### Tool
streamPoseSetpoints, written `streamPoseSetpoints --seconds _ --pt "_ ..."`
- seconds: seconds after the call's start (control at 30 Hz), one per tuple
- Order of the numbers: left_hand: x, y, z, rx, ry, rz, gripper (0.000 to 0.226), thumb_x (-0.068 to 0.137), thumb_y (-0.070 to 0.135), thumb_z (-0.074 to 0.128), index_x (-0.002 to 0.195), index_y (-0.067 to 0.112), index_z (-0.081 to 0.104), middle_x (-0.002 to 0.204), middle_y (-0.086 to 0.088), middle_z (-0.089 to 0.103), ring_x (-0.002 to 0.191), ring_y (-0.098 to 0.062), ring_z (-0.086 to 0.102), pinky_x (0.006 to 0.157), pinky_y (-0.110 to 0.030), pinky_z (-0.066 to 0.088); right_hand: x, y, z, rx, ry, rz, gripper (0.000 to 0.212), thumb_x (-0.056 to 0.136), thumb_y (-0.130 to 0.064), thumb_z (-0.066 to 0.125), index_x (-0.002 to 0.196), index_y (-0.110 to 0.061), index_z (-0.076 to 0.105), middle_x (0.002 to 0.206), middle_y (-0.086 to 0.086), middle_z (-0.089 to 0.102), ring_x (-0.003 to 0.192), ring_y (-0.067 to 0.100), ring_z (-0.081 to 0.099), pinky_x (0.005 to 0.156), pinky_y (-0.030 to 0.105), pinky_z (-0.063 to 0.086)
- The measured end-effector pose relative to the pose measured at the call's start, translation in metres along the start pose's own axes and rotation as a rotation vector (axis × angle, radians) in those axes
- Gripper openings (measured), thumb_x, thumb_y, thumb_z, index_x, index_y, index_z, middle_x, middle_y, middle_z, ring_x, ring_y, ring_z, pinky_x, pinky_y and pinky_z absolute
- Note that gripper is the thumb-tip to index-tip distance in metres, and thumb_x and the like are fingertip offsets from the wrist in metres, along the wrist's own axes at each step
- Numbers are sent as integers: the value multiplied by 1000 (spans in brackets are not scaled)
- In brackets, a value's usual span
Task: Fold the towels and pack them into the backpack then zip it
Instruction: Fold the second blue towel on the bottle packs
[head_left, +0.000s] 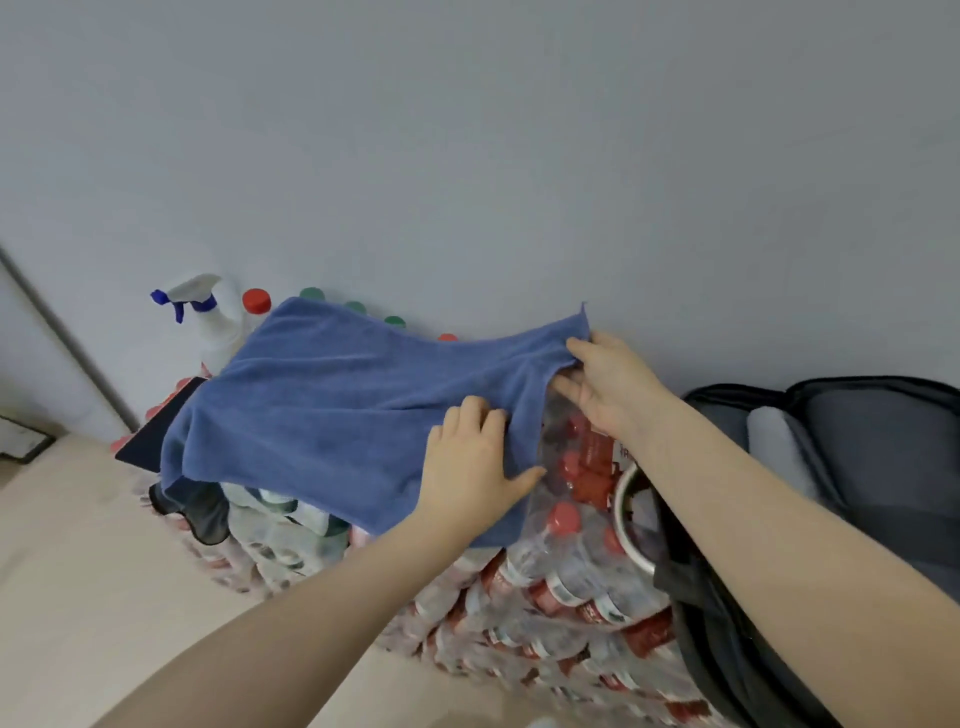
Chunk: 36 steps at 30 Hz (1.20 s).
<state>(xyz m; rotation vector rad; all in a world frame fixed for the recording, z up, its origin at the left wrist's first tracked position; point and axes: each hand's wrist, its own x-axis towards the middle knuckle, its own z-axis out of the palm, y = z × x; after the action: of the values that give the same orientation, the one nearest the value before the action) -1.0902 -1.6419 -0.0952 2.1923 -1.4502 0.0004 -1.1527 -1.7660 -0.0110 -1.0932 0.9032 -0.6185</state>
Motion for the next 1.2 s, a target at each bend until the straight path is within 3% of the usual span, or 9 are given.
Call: streamPoseSetpoints --seconds 0.17,0.4,0.57,0.67,0.77,0.9,1.03,1.1,1.2 --pt "9 42 22 38 -44 -173 67 85 47 52 138 13 29 120 -4 52 107 -27 52 83 -36 37 1 -11 -37 53 -76 -12 27 99 -3 33 86 -9 56 79 6 64 61 10 67 49 20 55" --pt "6 73 25 -195 -130 -166 27 86 16 46 111 9 50 102 -9 58 85 -29 56 65 -34 38 15 -18 -82 -221 14 -88 18 98 -13 39 99 -11 57 82 4 60 72 16 57 64 28 49" --pt "7 98 12 -650 -371 -127 20 82 15 43 94 9 56 82 -6 60 72 -17 52 66 -23 41 31 -39 -126 -1013 180 -341 27 95 -8 37 70 -8 49 76 13 51 72 24 49 66 31 35" --pt "14 106 17 -621 -605 -74 34 85 18 41 114 13 57 111 -7 63 93 -22 56 82 -33 44 25 -42 -133 -1607 198 -232 21 92 -3 39 100 0 59 108 19 59 98 34 57 74 34 42" --pt "13 91 18 -620 -734 -89 42 93 18 44 135 22 44 128 3 55 101 -9 53 91 -22 41 14 -36 -103 -1878 179 -300 31 93 -12 45 122 -2 49 127 19 46 116 37 49 92 40 43" --pt "10 28 -12 -614 -531 -116 37 91 5 40 124 16 53 109 2 64 87 -11 60 85 -23 48 12 -15 -21 -1616 -179 -659 33 93 -21 47 123 -10 49 128 12 45 116 30 46 93 37 40" --pt "8 -72 -58 -448 -227 -272 30 89 3 41 108 14 62 89 5 64 75 -6 59 84 -27 49 28 16 72 -1364 -455 -627 25 91 -19 52 112 -9 61 120 12 56 108 24 54 91 26 37" --pt "4 -128 -80 -417 -76 -382 27 91 7 40 103 17 63 85 6 63 73 2 56 82 -24 46 42 32 114 -1341 -485 -593 24 91 -16 49 111 -8 62 120 10 59 108 25 55 93 27 39" --pt "-2 -203 -102 -433 91 -577 29 90 4 37 96 18 61 83 4 62 76 -8 57 81 -26 44 66 49 170 -1345 -478 -547 27 95 -14 41 111 -8 62 117 9 62 105 28 57 92 36 45"
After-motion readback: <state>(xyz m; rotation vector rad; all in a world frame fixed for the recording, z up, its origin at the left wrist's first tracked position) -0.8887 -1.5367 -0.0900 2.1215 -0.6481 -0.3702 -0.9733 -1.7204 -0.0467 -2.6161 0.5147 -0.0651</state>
